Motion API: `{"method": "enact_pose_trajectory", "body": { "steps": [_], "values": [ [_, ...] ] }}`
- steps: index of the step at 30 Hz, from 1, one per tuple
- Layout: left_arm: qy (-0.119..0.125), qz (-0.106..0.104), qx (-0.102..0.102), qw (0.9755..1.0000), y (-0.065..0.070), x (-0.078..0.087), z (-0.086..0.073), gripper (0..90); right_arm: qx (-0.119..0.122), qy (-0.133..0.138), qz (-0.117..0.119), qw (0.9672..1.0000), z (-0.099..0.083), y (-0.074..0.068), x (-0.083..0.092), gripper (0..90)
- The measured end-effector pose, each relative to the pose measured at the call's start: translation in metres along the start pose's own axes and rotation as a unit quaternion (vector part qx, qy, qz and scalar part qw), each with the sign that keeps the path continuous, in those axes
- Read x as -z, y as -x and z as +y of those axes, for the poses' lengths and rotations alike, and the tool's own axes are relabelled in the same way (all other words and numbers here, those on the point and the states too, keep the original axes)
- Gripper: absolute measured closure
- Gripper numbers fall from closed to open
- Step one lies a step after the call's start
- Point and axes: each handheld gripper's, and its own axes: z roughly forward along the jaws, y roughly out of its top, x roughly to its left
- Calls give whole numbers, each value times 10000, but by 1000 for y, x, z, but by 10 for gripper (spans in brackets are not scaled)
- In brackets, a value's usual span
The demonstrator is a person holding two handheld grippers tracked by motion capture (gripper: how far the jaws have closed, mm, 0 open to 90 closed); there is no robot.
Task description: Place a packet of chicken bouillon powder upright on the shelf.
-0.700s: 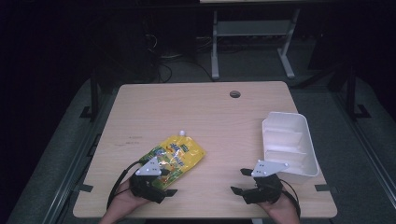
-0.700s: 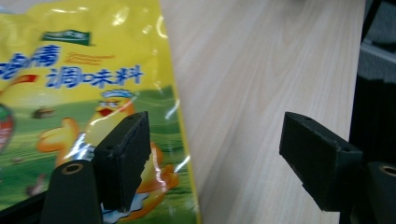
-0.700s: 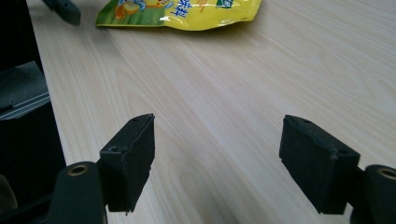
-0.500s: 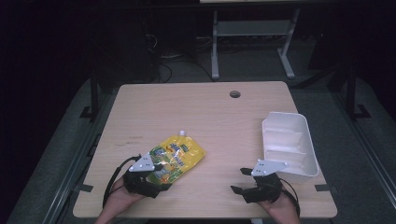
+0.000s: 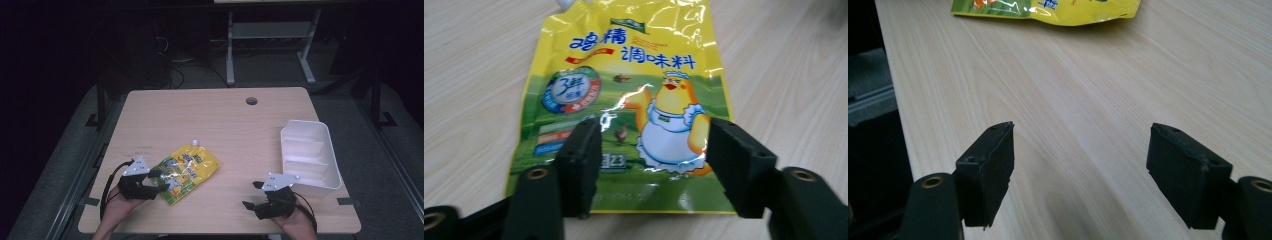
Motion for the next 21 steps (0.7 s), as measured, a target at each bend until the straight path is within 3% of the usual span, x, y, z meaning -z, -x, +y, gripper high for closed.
{"method": "enact_pose_trajectory", "body": {
  "steps": [10, 15, 21],
  "values": [
    [1, 238, 125, 9996, -9, -1, -4, 509, -49, 11, 61, 10000, 9, 0, -10, 266],
    [-20, 314, 157, 9994, -13, -2, -5, 602, -21, -99, 45, 9999, 33, 2, -25, 276],
    [-114, 314, 140, 9993, -13, -6, -6, 663, -291, -329, -24, 9990, 70, 19, -55, 287]
  ]
}}
